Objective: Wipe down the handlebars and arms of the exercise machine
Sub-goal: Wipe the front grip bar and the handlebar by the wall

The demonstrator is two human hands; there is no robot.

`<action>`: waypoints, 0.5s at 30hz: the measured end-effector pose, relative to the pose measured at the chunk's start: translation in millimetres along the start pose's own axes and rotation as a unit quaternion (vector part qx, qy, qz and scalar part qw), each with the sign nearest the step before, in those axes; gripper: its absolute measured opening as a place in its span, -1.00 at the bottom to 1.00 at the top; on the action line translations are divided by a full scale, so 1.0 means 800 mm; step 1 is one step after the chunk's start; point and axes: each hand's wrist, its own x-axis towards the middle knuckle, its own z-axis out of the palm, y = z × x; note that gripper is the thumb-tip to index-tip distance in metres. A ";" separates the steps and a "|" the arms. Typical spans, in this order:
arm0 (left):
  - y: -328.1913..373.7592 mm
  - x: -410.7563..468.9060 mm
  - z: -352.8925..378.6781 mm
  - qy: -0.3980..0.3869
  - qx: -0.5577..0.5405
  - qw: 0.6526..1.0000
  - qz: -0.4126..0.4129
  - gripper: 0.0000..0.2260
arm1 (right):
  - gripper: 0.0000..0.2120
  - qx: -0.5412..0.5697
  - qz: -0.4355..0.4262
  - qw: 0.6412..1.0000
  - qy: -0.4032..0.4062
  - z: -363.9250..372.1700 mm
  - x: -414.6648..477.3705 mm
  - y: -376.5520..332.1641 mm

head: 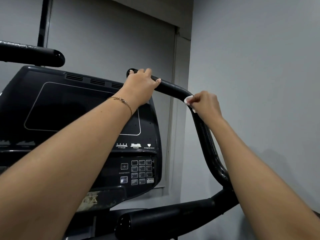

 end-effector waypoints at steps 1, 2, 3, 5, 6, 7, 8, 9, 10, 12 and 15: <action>0.000 0.000 0.000 -0.001 0.001 1.000 0.001 -0.44 | -0.75 -0.017 -0.017 1.000 0.000 0.002 0.001 -0.001; 0.000 0.000 0.000 -0.002 0.003 1.000 0.003 -0.44 | -0.78 -0.045 -0.046 0.998 0.001 0.002 0.002 -0.004; 0.000 0.000 0.000 -0.002 0.003 1.000 0.006 -0.45 | -0.81 -0.083 -0.085 0.993 -0.006 0.000 0.003 -0.006; -0.002 0.000 0.001 -0.001 -0.002 1.000 0.007 -0.45 | -0.84 -0.165 -0.160 0.972 -0.050 -0.008 0.002 -0.001; -0.003 0.000 0.001 -0.002 -0.004 1.000 0.006 -0.45 | -0.85 -0.186 -0.177 0.963 -0.082 -0.016 0.000 0.005; -0.004 0.000 0.001 -0.003 -0.004 1.000 0.006 -0.45 | -0.85 -0.192 -0.175 0.959 -0.116 -0.026 -0.001 0.012; -0.003 0.001 0.001 -0.007 -0.004 1.000 0.005 -0.45 | -0.83 -0.189 -0.161 0.958 -0.144 -0.036 -0.002 0.019; -0.002 0.001 0.001 -0.011 -0.003 1.000 0.004 -0.45 | -0.79 -0.185 -0.141 0.959 -0.163 -0.046 0.001 0.023; 0.000 0.002 0.001 -0.015 -0.001 1.000 0.003 -0.45 | -0.77 -0.187 -0.123 0.959 -0.173 -0.053 0.005 0.025; 0.002 0.003 0.000 -0.021 -0.002 1.000 -0.001 -0.45 | -0.80 -0.214 -0.126 0.952 -0.177 -0.057 0.009 0.023; 0.000 0.004 -0.002 -0.024 -0.007 1.000 -0.006 -0.45 | -0.85 -0.213 -0.169 0.949 -0.158 -0.043 -0.004 0.015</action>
